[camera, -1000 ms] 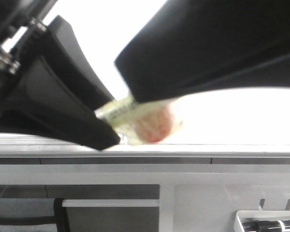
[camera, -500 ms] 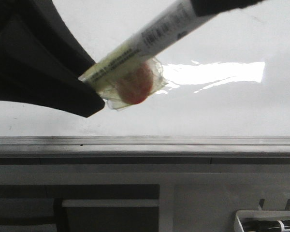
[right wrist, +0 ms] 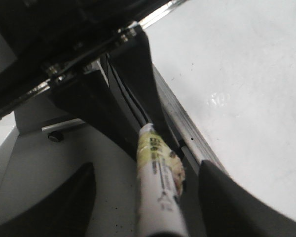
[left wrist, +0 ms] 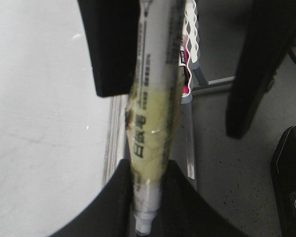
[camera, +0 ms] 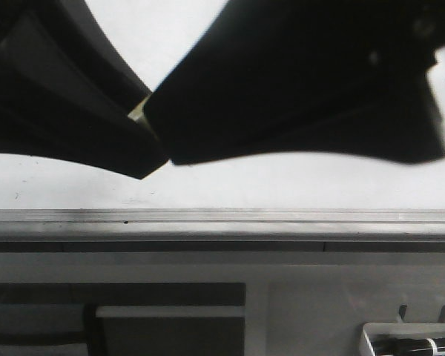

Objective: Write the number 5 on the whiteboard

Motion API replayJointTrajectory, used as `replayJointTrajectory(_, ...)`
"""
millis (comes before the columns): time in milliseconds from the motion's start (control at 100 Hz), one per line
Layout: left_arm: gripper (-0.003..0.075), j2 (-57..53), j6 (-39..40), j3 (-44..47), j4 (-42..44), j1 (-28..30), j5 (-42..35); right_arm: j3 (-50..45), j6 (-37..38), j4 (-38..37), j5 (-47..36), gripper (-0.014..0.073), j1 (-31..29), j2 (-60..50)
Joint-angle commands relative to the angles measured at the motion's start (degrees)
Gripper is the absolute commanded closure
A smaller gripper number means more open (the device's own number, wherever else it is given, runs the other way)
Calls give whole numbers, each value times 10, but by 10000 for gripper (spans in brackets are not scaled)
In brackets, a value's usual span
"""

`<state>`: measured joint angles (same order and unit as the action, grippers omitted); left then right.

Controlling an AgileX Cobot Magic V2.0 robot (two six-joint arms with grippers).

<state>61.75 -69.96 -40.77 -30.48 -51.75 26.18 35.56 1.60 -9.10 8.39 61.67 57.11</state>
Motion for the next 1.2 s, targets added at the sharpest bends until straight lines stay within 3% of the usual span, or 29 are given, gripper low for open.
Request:
replayJointTrajectory(0,741,-11,2,-19,-19,0,-18,19,-5,1,-56,195,-3,9)
replayJointTrajectory(240,741,-11,2,-19,-19,0,-14,19,-5,26,-97,225,-3,12)
replayJointTrajectory(340,741,-11,2,-19,-19,0,-14,19,-5,26,-72,334,-3,12)
replayJointTrajectory(550,741,-11,2,-19,-19,0,-14,19,-5,26,-47,665,-3,12)
replayJointTrajectory(740,734,-11,10,-19,-21,0,-14,19,-5,27,-34,654,-3,12)
replayJointTrajectory(830,644,-11,35,-19,-27,1,-15,19,-5,27,-14,654,-3,10)
replayJointTrajectory(960,365,-21,113,-19,-40,1,-15,20,-5,26,22,654,-3,-6)
replayJointTrajectory(1030,263,-39,160,-19,-40,1,-15,21,-5,22,38,654,-3,-22)
replayJointTrajectory(1090,242,-59,190,-19,-40,1,-15,21,-5,22,58,654,-8,-38)
replayJointTrajectory(1190,278,-107,258,-19,-12,2,-19,21,-5,18,97,654,-32,-67)
